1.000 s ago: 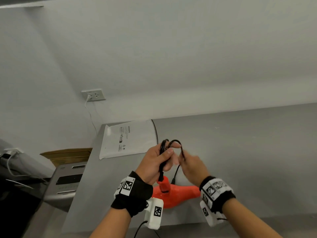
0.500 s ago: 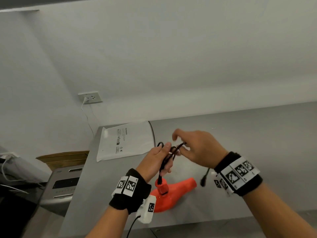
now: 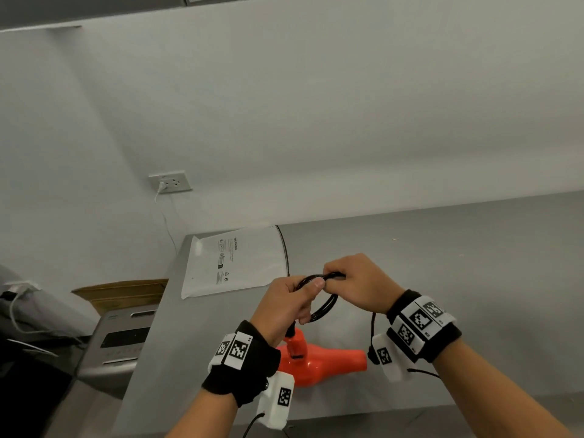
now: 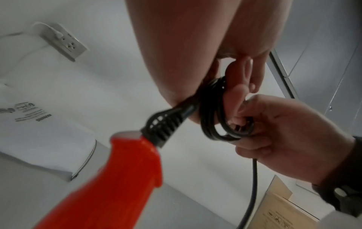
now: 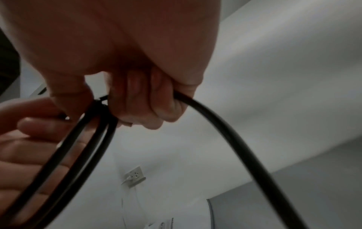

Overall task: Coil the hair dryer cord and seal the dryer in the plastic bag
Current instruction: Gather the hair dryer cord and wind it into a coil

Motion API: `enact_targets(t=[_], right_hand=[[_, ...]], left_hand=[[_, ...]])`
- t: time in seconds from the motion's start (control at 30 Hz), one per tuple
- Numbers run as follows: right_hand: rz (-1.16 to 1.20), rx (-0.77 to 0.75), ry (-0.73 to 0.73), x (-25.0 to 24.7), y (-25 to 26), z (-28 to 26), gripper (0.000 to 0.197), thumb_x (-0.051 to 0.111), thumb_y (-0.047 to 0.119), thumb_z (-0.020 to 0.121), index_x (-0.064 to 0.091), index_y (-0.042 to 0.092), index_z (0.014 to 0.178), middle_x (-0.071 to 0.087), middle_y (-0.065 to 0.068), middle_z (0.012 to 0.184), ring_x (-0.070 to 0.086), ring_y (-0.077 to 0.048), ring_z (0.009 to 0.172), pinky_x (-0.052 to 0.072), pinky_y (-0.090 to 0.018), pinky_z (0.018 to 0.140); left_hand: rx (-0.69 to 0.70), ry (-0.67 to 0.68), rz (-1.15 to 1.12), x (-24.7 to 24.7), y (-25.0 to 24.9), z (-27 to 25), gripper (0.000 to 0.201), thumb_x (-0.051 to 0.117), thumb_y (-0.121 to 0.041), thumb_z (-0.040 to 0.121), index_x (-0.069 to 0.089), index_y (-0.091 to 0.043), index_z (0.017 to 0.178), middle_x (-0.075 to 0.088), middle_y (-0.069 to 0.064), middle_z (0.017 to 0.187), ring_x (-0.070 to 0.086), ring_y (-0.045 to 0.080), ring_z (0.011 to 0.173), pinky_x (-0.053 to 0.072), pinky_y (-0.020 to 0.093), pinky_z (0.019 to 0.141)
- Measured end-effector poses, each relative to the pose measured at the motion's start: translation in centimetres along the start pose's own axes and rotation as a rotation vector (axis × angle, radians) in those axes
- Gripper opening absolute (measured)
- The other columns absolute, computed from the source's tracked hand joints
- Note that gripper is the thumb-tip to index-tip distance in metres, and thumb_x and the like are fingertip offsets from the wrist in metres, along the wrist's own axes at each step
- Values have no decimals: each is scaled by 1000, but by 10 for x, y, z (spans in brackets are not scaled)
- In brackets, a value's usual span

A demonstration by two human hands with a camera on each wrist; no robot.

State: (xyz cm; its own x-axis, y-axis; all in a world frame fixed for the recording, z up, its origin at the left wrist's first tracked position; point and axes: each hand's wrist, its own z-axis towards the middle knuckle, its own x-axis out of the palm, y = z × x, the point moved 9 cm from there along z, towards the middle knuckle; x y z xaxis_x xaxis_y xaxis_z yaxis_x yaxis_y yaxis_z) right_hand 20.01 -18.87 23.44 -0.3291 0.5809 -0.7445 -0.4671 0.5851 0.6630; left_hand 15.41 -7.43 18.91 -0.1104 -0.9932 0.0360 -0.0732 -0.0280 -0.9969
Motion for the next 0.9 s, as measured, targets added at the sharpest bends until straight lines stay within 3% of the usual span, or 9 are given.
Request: enact_targets(t=[0.1, 0.17, 0.27, 0.37, 0.47, 0.57, 0.67, 0.8, 0.9], right_hand=[[165, 83, -6, 2, -10, -3, 22, 66, 12, 80, 59, 1, 63, 44, 0, 52, 35, -6, 47, 29, -22, 48], [274, 143, -26, 7, -18, -4, 24, 67, 11, 81, 59, 2, 61, 40, 7, 49, 33, -4, 45, 26, -17, 45], [497, 231, -53, 18, -36, -1, 22, 69, 14, 85, 60, 7, 66, 37, 11, 46, 31, -6, 43, 26, -17, 43], [593, 239, -30, 32, -59, -4, 21, 68, 19, 92, 64, -1, 86, 38, 7, 52, 35, -10, 45, 33, -20, 43], [397, 235, 10, 51, -98, -18, 12, 63, 19, 95, 72, 12, 92, 55, 7, 59, 55, -12, 56, 49, -27, 60], [76, 299, 98, 85, -147, -38, 15, 61, 19, 94, 74, 13, 93, 65, -1, 86, 64, -19, 86, 45, -24, 79], [-163, 360, 148, 111, -180, -55, 17, 61, 20, 94, 73, 9, 101, 53, -4, 94, 61, -29, 99, 42, -29, 82], [-228, 435, 147, 117, -195, -62, 20, 62, 22, 93, 75, 13, 105, 70, -14, 106, 65, -33, 103, 46, -31, 85], [-153, 420, 65, 95, -173, -55, 15, 62, 20, 92, 74, 10, 89, 75, -10, 91, 69, -27, 88, 47, -31, 74]], left_hand=[[31, -53, 34, -7, 7, -2, 32, 64, -38, 92, 59, -14, 71, 34, -2, 53, 31, 14, 45, 40, 29, 52], [33, -96, 33, -10, 10, -1, 32, 57, -31, 99, 57, -15, 72, 34, -4, 53, 31, 12, 46, 41, 28, 53], [10, -177, 54, -14, 13, 6, 32, 50, -25, 104, 54, -13, 75, 30, -8, 53, 25, 10, 46, 31, 26, 49], [-15, -218, 66, -17, 14, 13, 33, 48, -25, 105, 52, -16, 73, 30, -9, 53, 22, 9, 45, 21, 24, 46], [-19, -245, 60, -25, 15, 15, 34, 48, -25, 105, 51, -17, 71, 29, -6, 55, 21, 10, 46, 19, 23, 44], [-14, -253, 52, -32, 17, 17, 32, 48, -24, 105, 52, -14, 74, 28, -4, 55, 20, 11, 46, 18, 23, 44], [-13, -247, 49, -34, 19, 19, 29, 48, -24, 105, 54, -10, 80, 28, -3, 55, 20, 10, 45, 17, 23, 44], [-3, -222, 53, -30, 20, 23, 29, 48, -23, 105, 54, -8, 81, 29, -5, 54, 21, 10, 44, 18, 22, 42], [1, -224, 29, -30, 20, 25, 29, 48, -21, 105, 54, -7, 81, 29, -6, 53, 20, 9, 43, 18, 21, 41]])
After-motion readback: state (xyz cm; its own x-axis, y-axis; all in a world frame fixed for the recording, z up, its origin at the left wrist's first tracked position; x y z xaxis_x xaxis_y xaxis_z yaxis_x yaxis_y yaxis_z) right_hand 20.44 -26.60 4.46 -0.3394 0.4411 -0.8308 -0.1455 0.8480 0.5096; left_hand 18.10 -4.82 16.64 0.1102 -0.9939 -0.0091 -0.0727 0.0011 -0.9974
